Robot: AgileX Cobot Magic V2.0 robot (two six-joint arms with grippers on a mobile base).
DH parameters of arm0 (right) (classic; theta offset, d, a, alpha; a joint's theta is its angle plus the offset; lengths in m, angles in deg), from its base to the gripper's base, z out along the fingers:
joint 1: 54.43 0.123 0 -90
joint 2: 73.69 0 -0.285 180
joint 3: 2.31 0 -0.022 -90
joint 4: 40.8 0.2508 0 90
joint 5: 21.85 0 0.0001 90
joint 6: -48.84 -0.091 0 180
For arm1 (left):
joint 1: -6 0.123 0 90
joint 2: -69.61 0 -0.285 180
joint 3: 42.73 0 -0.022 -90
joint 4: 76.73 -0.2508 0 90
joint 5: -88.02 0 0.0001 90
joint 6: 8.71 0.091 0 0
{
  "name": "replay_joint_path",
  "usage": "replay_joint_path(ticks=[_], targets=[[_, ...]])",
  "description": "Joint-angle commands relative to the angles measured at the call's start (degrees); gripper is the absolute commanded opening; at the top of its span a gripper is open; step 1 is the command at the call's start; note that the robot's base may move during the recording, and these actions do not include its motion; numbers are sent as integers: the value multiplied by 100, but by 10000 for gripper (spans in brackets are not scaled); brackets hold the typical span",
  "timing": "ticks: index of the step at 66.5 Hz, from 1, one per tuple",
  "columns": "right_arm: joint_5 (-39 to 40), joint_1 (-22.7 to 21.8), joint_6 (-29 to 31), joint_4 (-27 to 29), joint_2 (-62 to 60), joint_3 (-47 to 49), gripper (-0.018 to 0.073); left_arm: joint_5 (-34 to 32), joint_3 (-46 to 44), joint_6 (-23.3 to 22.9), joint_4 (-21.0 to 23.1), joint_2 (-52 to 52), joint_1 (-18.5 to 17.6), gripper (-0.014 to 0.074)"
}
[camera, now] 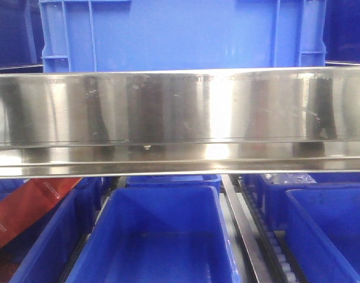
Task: Place valve from conveyor to right shelf box
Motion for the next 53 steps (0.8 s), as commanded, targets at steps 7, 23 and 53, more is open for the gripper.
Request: replay_joint_path(ticks=[7,23,53], targets=[[573,3,7,-59,-1016,-1016,-162,-818,1282,-4,37,1100,-58,-111],[563,3,7,-59,-2207,-2136,-162,-834,2545,-4,61,2428,-58,-111],[408,3,7,-59,-2664,-2215,-162,-860,2826,-4,61,3110,-58,-111]])
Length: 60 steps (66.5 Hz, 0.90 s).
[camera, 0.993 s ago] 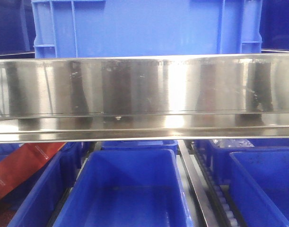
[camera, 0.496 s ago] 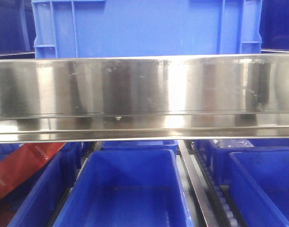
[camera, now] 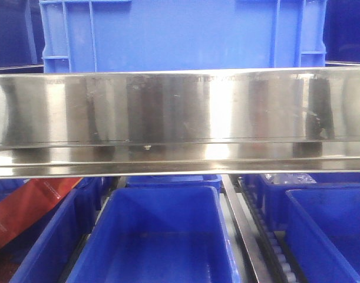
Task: Place valve from conveyor to right shelf box
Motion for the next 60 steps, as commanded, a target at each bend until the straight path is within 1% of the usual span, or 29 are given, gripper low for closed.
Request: replay_joint_path(ticks=[1,22,25,28,31,34,37,40,43,52,56,60], targets=[[57,3,7,-37,-25,-8,-162,-84,7,-4,27,34,-33,-111],[47,-8,7,-51,-25,-19,-162,-84,7,-4,27,34,-33,-111],[125,-32,7,-227,-36,-42,-162,-84,7,-4,27,34,-33,-111],[245,-57,7,-585,-65,-122,-162,-84,7,-4,27,34,-33,-111],[259,-122,-104,-806,-177,-249,-162,-84,7,-4,27,34,-33,-111],[213,-245,-312,-883,-327,-452,-162,-84,7,-4,27,34,-33,-111],[212,-454,-824,-1033,-523,-735,-162,-84,7,-4,27,34,-33,-111],[224,-669,-1002,-1191,-702,-993,-162,-84,7,-4,27,34,-33,-111],[224,-897,-1003,-1308,-895,-1248,-162,-84,7,-4,27,34,-33,-111],[224,-1474,-1003,-1308,-1509,-1976,-162,-84,7,-4,27,34,-33,-111],[224,-1599,-1003,-1308,-1782,-2263,-162,-84,7,-4,27,34,-33,-111],[224,-1634,-1003,-1308,-2084,-2499,-162,-84,7,-4,27,34,-33,-111]])
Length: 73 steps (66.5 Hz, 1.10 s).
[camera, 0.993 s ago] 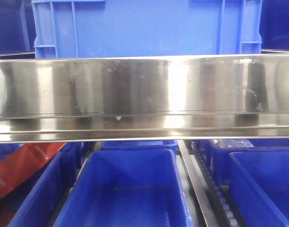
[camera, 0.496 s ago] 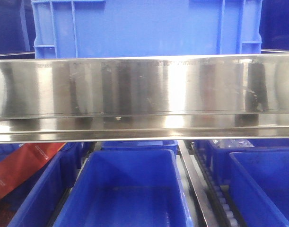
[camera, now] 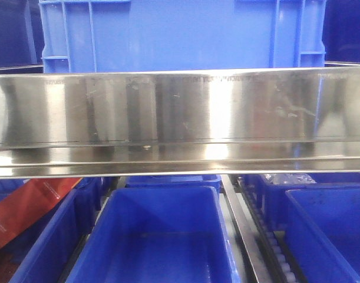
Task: Place valve from conveyor to right shelf box
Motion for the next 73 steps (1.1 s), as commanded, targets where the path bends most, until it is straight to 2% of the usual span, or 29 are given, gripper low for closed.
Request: replay_joint_path(ticks=[1,7,20,35,73], targets=[[99,-86,-21,-60,-400,-360,-162,-84,7,-4,27,34,-33,-111],[110,-86,-21,-60,-676,-730,-162,-84,7,-4,27,34,-33,-111],[836,-86,-21,-25,-676,-964,-162,-93,7,-4,27,34,-33,-111],[634,-86,-21,153,-676,-964,-162,-93,7,-4,27,34,-33,-111],[639,-86,-21,154,-676,-964,-162,-93,7,-4,27,34,-33,-111]])
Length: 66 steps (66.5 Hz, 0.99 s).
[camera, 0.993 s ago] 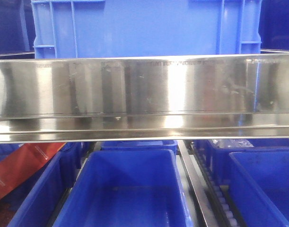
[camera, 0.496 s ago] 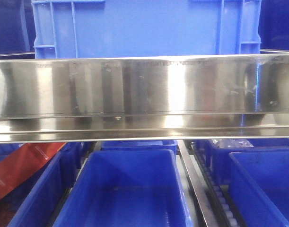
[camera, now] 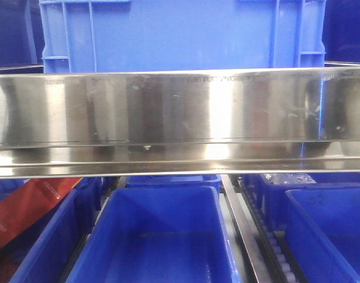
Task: Place valve from conveyor to right shelf box
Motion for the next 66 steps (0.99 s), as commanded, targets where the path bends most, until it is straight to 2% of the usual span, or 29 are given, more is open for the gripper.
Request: replay_joint_path(ticks=[1,27,30,36,40,45,49,57,66], targets=[[67,-33,2,8,-47,-4,-162,-93,-17,-4,27,34,-33,-111],[67,-33,2,8,-47,-4,-162,-94,33,-4,27,34,-33,-111],[67,-33,2,8,-47,-4,-162,-104,73,-4,8,34,59,-111],[74,-33,2,8,-47,-4,-162,-246,275,-178,-130,78,467,-111],[74,-33,2,8,-47,-4,-162,-244,434,-869,-710,163,799,-111],[74,-33,2,8,-47,-4,-162,-244,715,-1587,-1750,333,1276,-111],[74,-33,2,8,-47,-4,-162,-244,966,-1966,-2135,498,1613,-111],[74,-33,2,8,-47,-4,-162,-244,1573,-1996,-2231,994,2235,-111],[74,-33,2,8,-47,-4,-162,-179,2127,-1996,-2231,1621,2633,-111]])
